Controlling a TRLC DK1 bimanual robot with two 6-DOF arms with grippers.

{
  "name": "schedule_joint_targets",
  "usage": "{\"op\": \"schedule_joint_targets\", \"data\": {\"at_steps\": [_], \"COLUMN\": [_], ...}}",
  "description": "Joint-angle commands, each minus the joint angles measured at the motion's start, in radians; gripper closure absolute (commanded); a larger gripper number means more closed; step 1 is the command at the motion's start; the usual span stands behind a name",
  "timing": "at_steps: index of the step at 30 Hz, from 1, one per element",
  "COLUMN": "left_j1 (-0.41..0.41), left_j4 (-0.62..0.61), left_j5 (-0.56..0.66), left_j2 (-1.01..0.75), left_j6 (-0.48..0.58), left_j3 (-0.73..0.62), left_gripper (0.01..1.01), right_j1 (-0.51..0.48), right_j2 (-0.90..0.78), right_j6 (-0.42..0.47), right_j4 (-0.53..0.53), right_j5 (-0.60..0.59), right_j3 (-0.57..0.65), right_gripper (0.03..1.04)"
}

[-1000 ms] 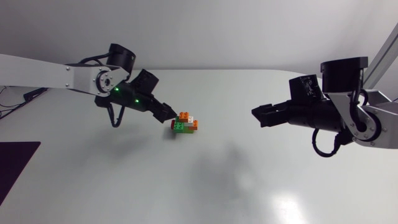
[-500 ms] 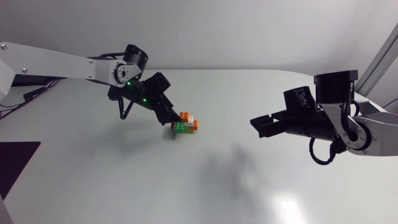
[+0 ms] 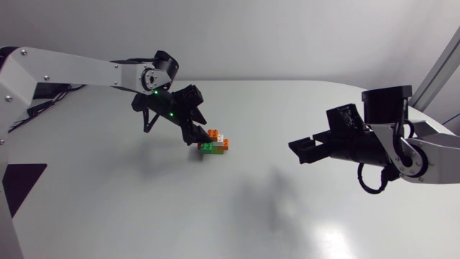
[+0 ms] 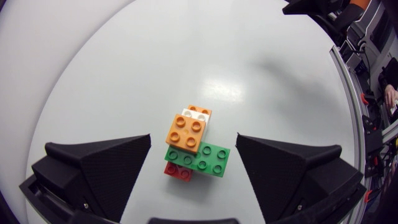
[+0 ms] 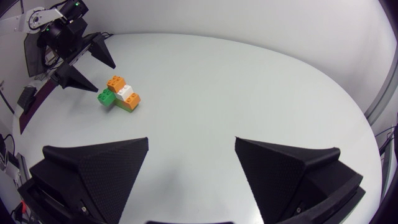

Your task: Separate the duplo bricks

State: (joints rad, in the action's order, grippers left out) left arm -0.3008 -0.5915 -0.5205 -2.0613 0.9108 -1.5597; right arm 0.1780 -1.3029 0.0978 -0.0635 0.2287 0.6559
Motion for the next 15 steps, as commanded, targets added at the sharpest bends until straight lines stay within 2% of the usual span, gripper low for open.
{"op": "schedule_joint_targets", "data": {"at_steps": [1, 13, 15], "left_j1": [-0.011, -0.006, -0.011], "left_j4": [-0.028, -0.099, -0.103], "left_j5": [-0.009, -0.007, -0.007], "left_j2": [-0.042, -0.111, -0.12], "left_j6": [0.057, 0.135, 0.138], "left_j3": [-0.045, -0.117, -0.126], "left_gripper": [0.072, 0.105, 0.146], "right_j1": [0.009, 0.009, 0.009], "right_j2": [-0.01, -0.007, -0.007], "right_j6": [0.016, 0.033, 0.036], "right_j4": [-0.013, -0.024, -0.024], "right_j5": [0.009, 0.015, 0.015], "right_j3": [-0.033, -0.05, -0.05], "right_gripper": [0.06, 0.06, 0.06]}}
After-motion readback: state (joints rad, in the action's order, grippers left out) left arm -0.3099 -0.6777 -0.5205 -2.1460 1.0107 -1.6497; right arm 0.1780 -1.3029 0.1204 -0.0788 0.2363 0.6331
